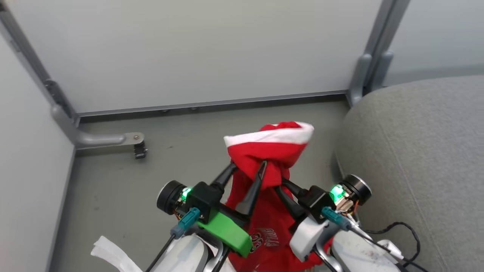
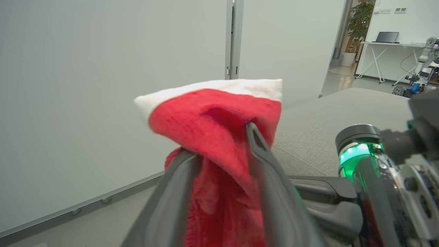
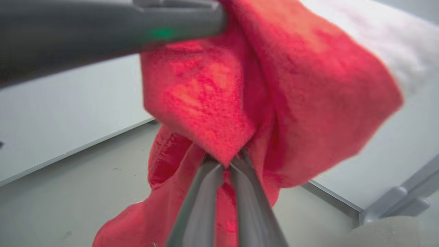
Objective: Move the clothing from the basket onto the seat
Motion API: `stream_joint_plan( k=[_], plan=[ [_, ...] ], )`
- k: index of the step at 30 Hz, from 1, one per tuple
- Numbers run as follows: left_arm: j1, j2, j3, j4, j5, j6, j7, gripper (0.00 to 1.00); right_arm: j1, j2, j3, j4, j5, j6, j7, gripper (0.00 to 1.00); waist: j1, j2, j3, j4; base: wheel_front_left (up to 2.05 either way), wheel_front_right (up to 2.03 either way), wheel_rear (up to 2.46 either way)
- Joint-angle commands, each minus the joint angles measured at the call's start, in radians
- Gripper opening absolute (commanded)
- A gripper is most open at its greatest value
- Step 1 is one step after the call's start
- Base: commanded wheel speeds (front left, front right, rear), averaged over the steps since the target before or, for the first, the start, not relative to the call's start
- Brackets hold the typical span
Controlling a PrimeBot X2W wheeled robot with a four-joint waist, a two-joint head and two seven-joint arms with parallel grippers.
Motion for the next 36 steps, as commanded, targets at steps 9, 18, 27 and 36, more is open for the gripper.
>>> stream_joint_plan(
  k=[9,18,27,36],
  plan=[
    [0.025,0.001,0.056,0.006,0.022,-0.002,-0.001,1.00,0.055,-0.046,-0.049,-0.078,0.027,-0.001,-0.002,0.00,0.0001,0.0000,0.046,-0.340,0.00,0.00,0.00],
    [-0.014,0.002,0.059,0.022,0.026,-0.003,0.000,1.00,0.078,-0.060,-0.111,-0.134,0.053,-0.001,-0.002,0.00,0.0001,0.0000,0.110,-0.574,0.00,0.00,0.00],
    [-0.066,0.003,0.032,0.059,0.059,-0.003,0.000,1.00,-0.045,-0.105,-0.209,-0.156,0.058,-0.001,-0.002,0.00,0.0001,0.0000,0.228,-0.586,0.00,0.00,0.00],
    [-0.161,0.027,0.002,0.079,0.084,-0.003,0.000,1.00,-0.357,-0.205,-0.321,-0.131,0.023,-0.001,-0.002,0.00,0.0001,0.0000,0.422,-0.471,0.00,0.00,0.00]
  ],
)
